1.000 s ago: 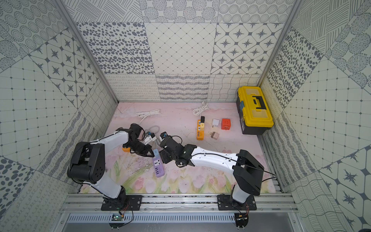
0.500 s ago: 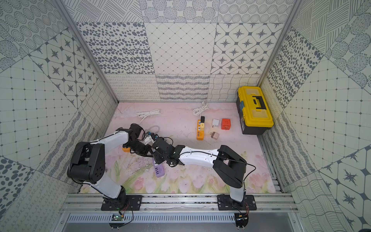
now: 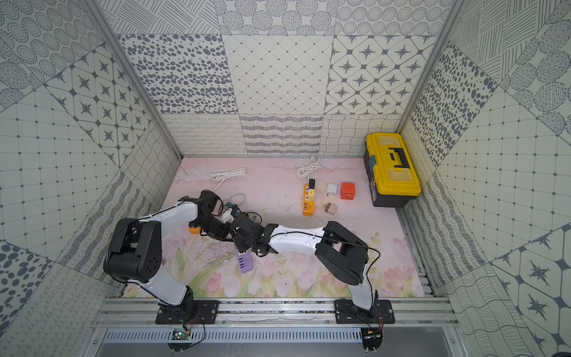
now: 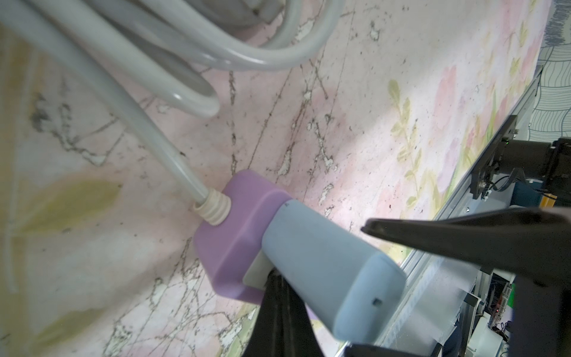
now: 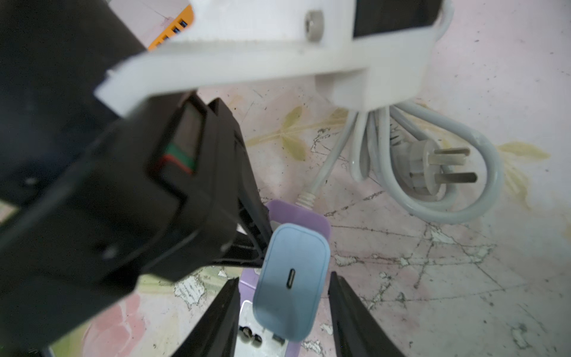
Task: Pull the plug off the socket
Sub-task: Remove the plug from the socket.
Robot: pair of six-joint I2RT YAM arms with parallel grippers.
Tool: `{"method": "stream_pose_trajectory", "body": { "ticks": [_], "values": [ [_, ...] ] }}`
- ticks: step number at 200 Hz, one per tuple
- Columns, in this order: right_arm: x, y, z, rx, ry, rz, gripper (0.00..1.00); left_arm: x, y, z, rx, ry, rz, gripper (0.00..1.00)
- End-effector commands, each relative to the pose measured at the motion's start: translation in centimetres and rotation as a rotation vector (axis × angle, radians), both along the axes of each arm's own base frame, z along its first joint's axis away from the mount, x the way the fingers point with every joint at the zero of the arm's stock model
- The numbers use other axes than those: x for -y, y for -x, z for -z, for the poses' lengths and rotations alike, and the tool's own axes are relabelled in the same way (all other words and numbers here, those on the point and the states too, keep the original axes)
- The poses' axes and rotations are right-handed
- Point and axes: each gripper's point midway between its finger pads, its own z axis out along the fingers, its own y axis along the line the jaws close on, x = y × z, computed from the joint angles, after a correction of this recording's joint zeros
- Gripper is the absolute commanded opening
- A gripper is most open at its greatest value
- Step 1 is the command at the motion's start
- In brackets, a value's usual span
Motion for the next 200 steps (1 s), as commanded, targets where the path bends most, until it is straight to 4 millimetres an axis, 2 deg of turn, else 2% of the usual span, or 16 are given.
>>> {"method": "stream_pose_trajectory", "body": {
  "ticks": [1,35,116,143,200],
  "values": [
    [-1.0,-1.0,-0.7,0.038,-0.029,0.016,0.49,-2.3,-0.5,1.6,0.029,-0.146,0.004,0.0],
    [-0.9,-1.4,0.0,0.043,-0.024,0.044,0.42,-2.3,-0.5,1.6,0.028,-0.146,0.005,0.0],
    [-0.9,-1.2,-0.3,0.085,-0.025,0.099,0.09,-2.4,-1.0,0.7,0.03,-0.097,-0.039,0.0],
    [-0.9,-1.1,-0.1,0.089,-0.022,0.105,0.06,-2.2,-1.1,0.6,0.01,-0.06,-0.051,0.0],
    [-1.1,-0.9,-0.2,0.119,-0.003,0.088,0.05,-2.6,-1.0,1.6,-0.028,-0.084,-0.045,0.0]
  ]
}}
